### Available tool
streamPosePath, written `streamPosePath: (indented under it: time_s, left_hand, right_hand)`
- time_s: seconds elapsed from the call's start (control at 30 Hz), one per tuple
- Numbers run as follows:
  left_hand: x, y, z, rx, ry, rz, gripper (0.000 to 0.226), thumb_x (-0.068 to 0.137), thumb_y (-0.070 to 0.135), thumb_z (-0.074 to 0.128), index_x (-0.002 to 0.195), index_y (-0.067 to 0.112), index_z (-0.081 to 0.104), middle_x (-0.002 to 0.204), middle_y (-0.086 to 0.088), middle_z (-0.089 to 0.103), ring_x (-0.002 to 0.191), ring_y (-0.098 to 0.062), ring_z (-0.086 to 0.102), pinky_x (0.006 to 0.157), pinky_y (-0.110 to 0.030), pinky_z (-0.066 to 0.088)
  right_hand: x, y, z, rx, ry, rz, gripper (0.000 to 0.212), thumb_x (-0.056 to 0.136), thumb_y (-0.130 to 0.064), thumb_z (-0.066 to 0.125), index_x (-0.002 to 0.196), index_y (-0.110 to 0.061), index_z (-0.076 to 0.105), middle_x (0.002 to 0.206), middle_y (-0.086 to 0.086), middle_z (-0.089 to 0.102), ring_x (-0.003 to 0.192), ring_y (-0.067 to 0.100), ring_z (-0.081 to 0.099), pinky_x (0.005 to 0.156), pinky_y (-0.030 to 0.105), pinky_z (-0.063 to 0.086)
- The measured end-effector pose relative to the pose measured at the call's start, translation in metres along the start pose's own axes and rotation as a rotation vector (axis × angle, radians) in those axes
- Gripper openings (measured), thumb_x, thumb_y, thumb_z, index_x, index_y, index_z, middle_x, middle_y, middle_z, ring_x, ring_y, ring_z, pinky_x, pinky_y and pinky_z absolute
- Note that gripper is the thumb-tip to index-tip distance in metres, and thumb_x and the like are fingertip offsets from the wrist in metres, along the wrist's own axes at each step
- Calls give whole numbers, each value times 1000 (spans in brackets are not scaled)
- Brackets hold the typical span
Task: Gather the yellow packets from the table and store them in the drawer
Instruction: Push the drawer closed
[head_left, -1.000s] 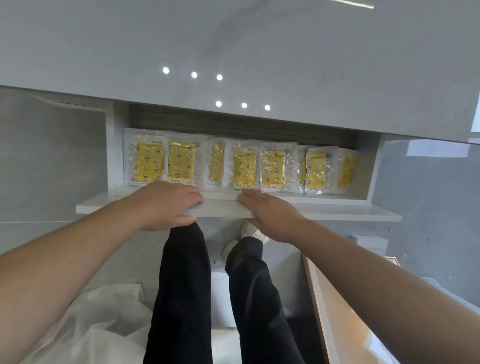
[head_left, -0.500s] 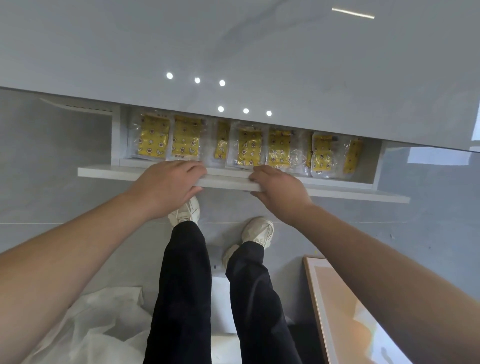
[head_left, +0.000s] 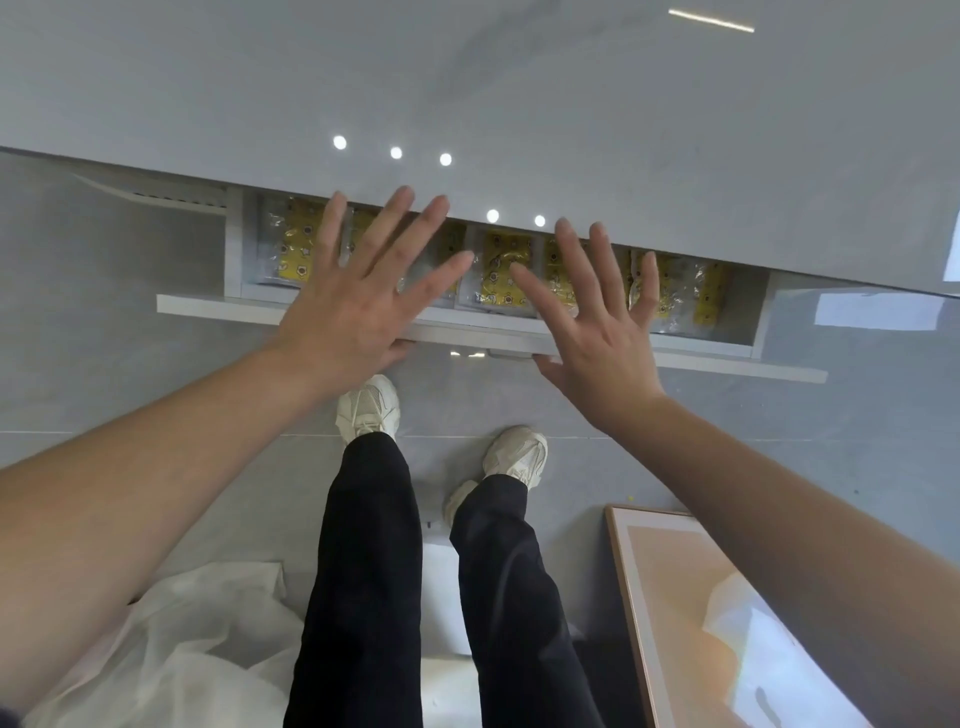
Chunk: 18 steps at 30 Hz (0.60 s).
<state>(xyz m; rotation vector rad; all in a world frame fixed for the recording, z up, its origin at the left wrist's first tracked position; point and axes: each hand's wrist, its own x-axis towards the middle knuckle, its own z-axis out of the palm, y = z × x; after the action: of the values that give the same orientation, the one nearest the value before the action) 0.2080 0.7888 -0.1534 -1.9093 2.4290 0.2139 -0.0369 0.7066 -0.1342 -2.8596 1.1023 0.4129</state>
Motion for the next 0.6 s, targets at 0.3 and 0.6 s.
streamPosePath:
  time_s: [0.3, 0.6]
  left_hand:
    - [14, -3, -1, 99, -152, -95, 132, 67, 73, 64, 152, 10, -15, 160, -15, -16, 148, -36, -10, 116, -61, 4]
    - [24, -8, -3, 50, -58, -132, 111, 65, 51, 79, 148, 6, 20, 155, -15, 20, 143, -32, 18, 111, -57, 19]
  right_hand:
    - [18, 10, -4, -17, -161, 116, 125, 62, -64, 77, 154, -28, 0, 162, 11, -2, 148, 37, -3, 111, 68, 10]
    - [29, 14, -2, 19, -25, 146, 102, 64, -49, 82, 146, -27, 24, 151, 7, 18, 142, 34, 17, 114, 62, 9]
